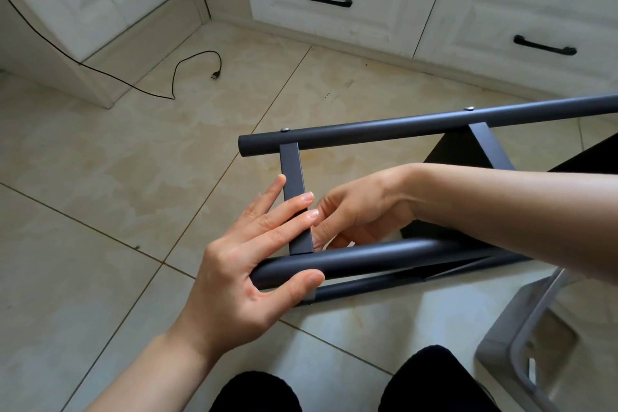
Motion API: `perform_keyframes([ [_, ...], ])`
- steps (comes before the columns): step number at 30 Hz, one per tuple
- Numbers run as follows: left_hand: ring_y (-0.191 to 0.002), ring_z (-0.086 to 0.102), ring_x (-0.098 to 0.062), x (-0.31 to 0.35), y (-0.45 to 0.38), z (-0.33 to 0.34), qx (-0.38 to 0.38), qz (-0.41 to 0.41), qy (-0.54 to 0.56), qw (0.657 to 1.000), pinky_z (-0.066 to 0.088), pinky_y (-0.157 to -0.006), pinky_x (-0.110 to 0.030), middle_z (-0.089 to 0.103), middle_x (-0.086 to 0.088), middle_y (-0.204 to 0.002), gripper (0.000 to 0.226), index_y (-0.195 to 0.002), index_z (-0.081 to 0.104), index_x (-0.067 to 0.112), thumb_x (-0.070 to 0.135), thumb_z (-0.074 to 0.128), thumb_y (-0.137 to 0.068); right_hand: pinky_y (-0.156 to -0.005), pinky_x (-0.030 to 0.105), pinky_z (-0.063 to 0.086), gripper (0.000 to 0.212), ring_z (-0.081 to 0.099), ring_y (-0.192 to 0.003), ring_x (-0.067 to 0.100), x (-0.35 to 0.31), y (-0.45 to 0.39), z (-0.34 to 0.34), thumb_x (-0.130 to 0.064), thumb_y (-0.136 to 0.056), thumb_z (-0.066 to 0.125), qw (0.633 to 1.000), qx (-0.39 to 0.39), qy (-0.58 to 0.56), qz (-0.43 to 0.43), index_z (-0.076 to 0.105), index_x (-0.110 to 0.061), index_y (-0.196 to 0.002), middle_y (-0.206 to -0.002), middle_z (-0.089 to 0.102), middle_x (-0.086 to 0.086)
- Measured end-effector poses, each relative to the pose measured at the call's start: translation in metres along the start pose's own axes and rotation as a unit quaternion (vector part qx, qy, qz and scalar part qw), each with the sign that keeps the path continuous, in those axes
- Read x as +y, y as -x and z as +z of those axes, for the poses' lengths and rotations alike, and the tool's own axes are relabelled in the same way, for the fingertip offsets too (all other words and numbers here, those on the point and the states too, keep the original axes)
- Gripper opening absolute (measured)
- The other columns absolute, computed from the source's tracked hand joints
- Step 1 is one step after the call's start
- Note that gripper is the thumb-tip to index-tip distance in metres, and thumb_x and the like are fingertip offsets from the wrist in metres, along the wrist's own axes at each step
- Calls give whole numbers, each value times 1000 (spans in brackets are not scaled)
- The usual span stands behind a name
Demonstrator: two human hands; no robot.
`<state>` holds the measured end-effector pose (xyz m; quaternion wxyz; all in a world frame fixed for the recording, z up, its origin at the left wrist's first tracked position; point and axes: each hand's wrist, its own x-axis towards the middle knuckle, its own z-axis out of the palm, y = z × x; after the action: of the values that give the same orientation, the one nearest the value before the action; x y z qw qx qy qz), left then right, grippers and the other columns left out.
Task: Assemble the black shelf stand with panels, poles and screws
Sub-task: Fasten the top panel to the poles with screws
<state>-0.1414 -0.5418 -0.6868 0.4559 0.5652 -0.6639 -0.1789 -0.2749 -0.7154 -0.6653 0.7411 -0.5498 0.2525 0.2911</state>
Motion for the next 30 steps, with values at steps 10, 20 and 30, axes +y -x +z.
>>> perform_keyframes([
  [10,-147,37,-25,0,0,1,3,0,5,1000,35,-118,-41,56,-3,-144,52,-130,60,12,46,64,-92,-85,31,56,19,64,-92,20,3,-6,-8,-11,-94,56,998,-33,-47,4,61,-3,-109,-101,65,10],
  [20,-147,37,-25,0,0,1,2,-1,8,1000,35,-118,-39,56,-2,-144,52,-131,60,12,47,63,-92,-82,29,57,23,62,-92,20,2,-7,-7,-12,-98,50,997,-33,-65,0,54,-2,-119,-103,60,11],
  [30,-148,36,-26,0,0,1,2,-2,13,1000,34,-118,-39,57,-3,-144,51,-131,60,12,45,64,-92,-113,53,32,62,49,-114,32,2,-14,3,-28,-91,57,999,-16,-17,35,42,9,-139,-123,53,21],
])
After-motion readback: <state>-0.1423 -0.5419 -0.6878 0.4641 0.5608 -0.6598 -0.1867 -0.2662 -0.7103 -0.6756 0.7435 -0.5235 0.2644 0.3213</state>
